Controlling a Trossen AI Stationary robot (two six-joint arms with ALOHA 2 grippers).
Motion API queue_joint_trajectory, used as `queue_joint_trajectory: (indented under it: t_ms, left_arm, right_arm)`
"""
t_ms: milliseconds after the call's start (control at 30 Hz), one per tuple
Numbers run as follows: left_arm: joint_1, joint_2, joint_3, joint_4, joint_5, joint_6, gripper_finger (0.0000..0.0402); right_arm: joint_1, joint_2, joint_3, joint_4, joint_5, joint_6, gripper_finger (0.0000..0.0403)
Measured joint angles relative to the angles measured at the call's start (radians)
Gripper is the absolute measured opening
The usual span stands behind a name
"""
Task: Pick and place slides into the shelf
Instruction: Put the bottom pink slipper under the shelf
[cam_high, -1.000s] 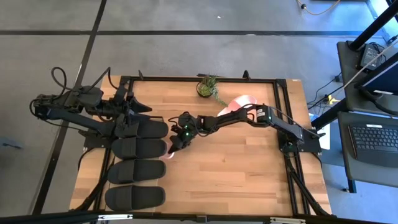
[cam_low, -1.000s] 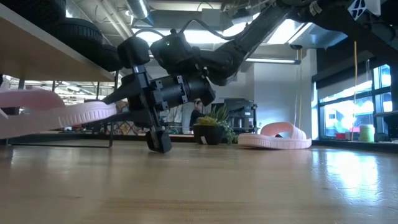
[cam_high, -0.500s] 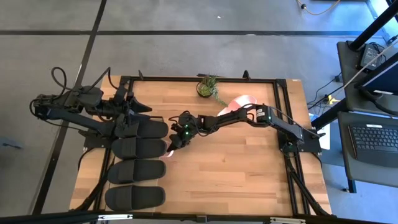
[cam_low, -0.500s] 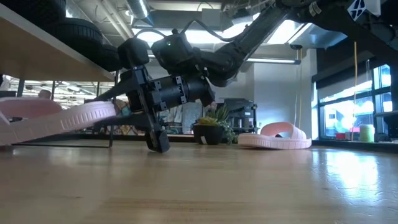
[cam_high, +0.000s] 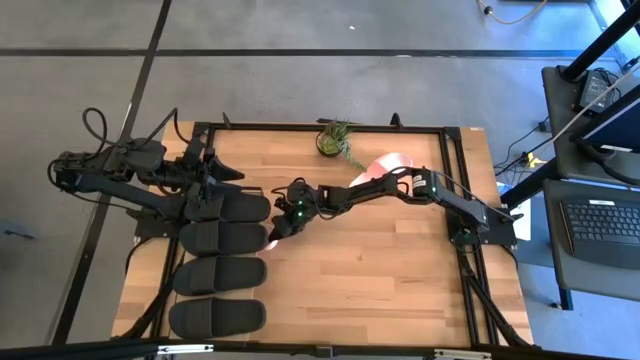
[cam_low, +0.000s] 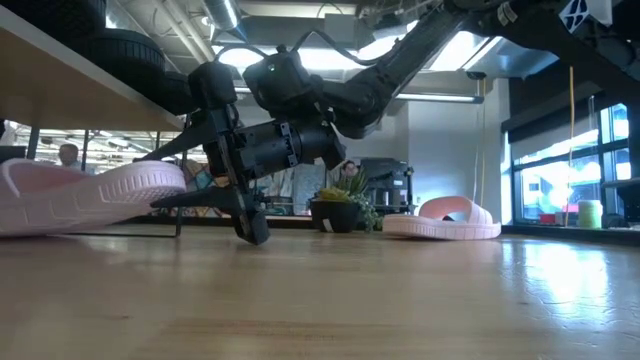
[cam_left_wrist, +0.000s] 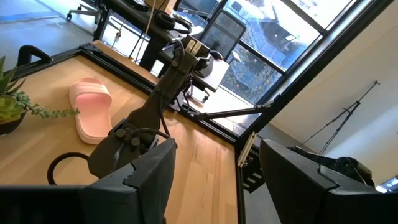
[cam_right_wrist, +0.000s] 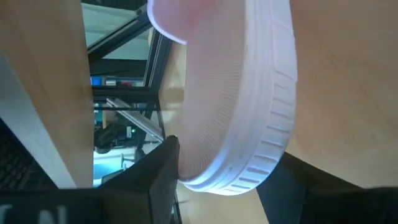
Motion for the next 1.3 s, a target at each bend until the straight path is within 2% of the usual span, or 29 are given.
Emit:
queue_joint_trajectory:
  t_ms: [567, 1000, 1167, 1300]
  left_arm:
    - [0.0, 0.0, 0.0, 0.0, 0.0, -0.001, 0.0225]
    - [0.0, 0.0, 0.0, 0.0, 0.0, 0.0, 0.0225]
    - [0.0, 0.0, 0.0, 0.0, 0.0, 0.001, 0.0225]
    - [0.0, 0.0, 0.0, -0.001, 0.0, 0.001, 0.0225]
  right_arm:
    - [0.001, -0.002, 0.002, -0.033, 0.031, -0.041, 0.019]
    - [0.008, -0.013, 0.006, -0.094, 0.102, -0.082, 0.019]
    - [0.007, -0.042, 0.005, -0.202, 0.172, -0.141, 0.0191]
    - [0.003, -0.048, 0.039, -0.32, 0.18, -0.172, 0.0191]
